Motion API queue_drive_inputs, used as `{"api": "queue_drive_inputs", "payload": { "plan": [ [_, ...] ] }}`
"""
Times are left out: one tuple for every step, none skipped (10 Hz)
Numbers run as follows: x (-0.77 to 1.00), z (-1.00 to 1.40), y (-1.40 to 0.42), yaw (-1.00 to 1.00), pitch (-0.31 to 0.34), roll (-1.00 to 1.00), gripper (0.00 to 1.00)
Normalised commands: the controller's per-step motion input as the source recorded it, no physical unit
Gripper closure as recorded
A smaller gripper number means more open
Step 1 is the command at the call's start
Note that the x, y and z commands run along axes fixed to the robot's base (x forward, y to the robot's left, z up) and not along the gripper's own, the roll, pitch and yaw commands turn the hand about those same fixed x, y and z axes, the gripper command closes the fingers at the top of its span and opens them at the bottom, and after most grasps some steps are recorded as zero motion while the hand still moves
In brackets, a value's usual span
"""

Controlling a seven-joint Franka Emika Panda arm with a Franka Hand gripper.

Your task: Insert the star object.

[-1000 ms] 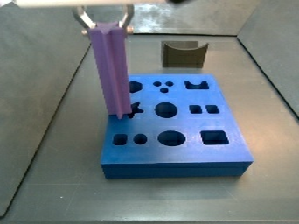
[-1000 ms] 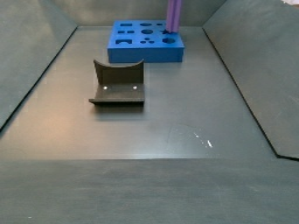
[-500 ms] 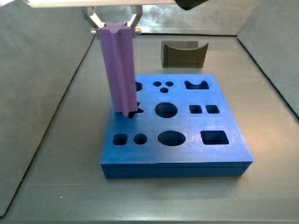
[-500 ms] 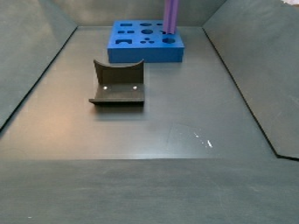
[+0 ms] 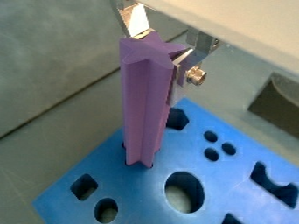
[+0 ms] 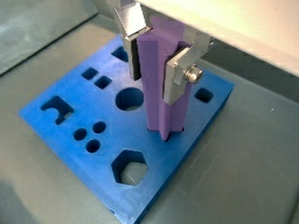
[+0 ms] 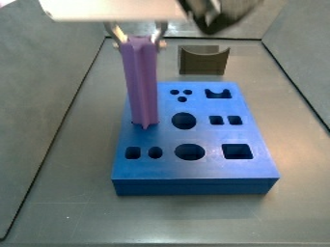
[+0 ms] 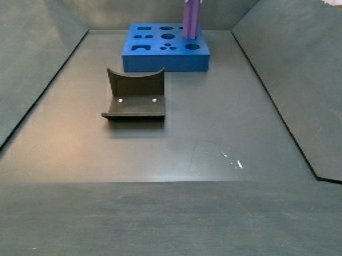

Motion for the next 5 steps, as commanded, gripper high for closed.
{"api": "queue_drive_inputs", "payload": {
  "plan": [
    [0.17,-0.53,-0.01,-0.05,-0.044,0.14,1.00],
    [0.03,-0.68,-0.03,0.00,-0.159,0.18,1.00],
    [0.00,-0.70,-0.01,0.00,-0.197,0.17,1.00],
    [0.00,-0.28,0.01,0.00,-0.217,-0.05,1.00],
    [0.00,-0.07,0.00,0.00,-0.087,-0.01,1.00]
  ]
}}
